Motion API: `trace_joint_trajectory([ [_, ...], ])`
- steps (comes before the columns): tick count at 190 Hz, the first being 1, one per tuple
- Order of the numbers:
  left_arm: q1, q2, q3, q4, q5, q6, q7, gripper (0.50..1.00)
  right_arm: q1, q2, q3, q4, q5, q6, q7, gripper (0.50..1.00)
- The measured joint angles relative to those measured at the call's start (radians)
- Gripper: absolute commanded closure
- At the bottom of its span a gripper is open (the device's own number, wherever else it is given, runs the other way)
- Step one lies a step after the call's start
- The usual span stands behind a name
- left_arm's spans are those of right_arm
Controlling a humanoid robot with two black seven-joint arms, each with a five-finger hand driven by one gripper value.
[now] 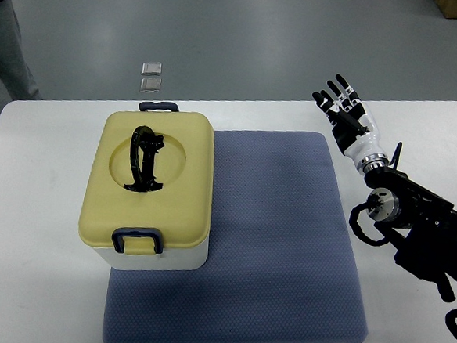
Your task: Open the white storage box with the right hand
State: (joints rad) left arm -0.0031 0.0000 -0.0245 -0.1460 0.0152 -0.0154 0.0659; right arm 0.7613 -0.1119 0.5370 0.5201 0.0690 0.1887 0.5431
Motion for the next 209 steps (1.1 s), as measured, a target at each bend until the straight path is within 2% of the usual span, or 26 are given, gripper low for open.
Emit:
trace_joint_trajectory([
  [209, 0.000, 0.000, 0.000, 0.000, 0.000, 0.006, -0.002, 0.500, 0.004, -0.001, 0.000, -0.014, -0.003, 0.003, 0.002, 0.572],
])
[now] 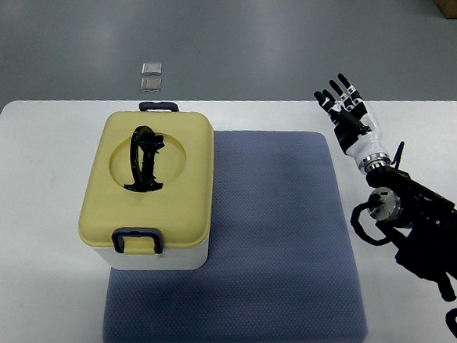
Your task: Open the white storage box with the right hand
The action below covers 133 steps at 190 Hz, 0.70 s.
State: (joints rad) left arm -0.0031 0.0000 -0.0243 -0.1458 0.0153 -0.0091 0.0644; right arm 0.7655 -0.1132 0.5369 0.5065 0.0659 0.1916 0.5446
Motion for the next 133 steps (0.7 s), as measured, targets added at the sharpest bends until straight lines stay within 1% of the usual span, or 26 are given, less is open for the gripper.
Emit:
trace_joint_trajectory([
  [97, 0.000, 0.000, 0.000, 0.000, 0.000, 0.000, 0.000, 0.500, 0.029, -0.013, -0.002, 0.007, -0.005, -0.002, -0.003, 0.572],
  [133, 0.000, 0.000, 0.000, 0.000, 0.000, 0.000, 0.000, 0.500, 0.091, -0.020, -0.022, 0.015, -0.051, -0.001, -0.003, 0.572],
])
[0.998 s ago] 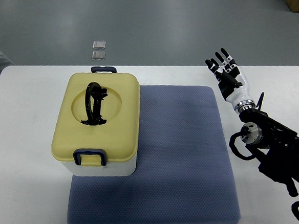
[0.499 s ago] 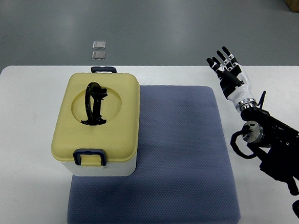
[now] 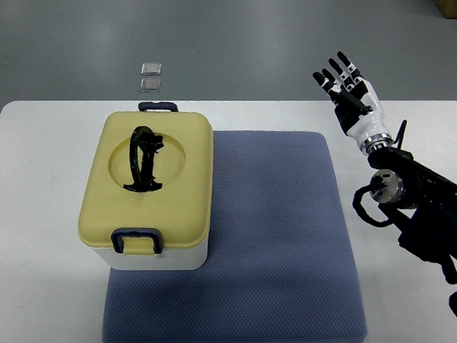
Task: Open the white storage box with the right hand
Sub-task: 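Swing the right hand over the yellow lid toward its black handle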
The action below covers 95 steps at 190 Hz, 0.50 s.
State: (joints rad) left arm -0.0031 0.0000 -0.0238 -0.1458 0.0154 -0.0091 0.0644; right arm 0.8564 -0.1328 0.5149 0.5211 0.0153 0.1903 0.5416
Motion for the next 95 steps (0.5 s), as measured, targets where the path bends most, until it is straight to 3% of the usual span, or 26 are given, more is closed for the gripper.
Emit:
trace_joint_trajectory([
  [61, 0.000, 0.000, 0.001, 0.000, 0.000, 0.000, 0.000, 0.500, 0.163, -0.030, -0.002, 0.042, -0.441, 0.025, -0.012, 0.572],
  [95, 0.000, 0.000, 0.001, 0.000, 0.000, 0.000, 0.000, 0.500, 0.258, -0.063, -0.014, 0.119, -0.687, 0.098, -0.012, 0.572],
])
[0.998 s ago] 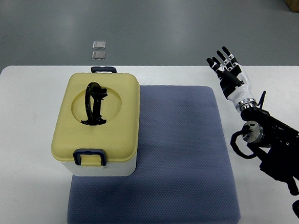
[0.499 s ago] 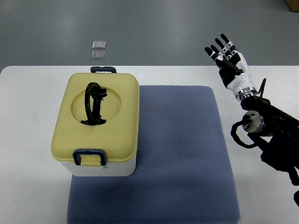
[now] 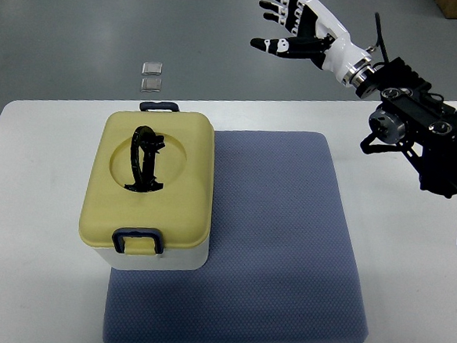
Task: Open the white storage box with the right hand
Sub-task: 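Swing the right hand over the yellow lid toward its black handle, then lower the right hand and close its fingers around the black lid handle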
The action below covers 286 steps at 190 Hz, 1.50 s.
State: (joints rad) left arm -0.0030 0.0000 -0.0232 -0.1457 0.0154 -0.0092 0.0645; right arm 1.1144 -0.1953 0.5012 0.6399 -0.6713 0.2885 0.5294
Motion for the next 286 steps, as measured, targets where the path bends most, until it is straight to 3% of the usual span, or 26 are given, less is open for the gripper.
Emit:
trace_joint_trajectory([
  [89, 0.000, 0.000, 0.000, 0.000, 0.000, 0.000, 0.000, 0.500, 0.282, -0.013, -0.155, 0.162, -0.417, 0.214, 0.017, 0.572],
  [119, 0.000, 0.000, 0.000, 0.000, 0.000, 0.000, 0.000, 0.500, 0.333, 0.005, -0.187, 0.192, -0.574, 0.263, 0.053, 0.572],
  [154, 0.000, 0.000, 0.000, 0.000, 0.000, 0.000, 0.000, 0.500, 0.353, 0.042, -0.226, 0.238, -0.742, 0.275, 0.073, 0.572],
  [286, 0.000, 0.000, 0.000, 0.000, 0.000, 0.000, 0.000, 0.500, 0.395, 0.132, -0.287, 0.262, -0.966, 0.256, 0.082, 0.587],
])
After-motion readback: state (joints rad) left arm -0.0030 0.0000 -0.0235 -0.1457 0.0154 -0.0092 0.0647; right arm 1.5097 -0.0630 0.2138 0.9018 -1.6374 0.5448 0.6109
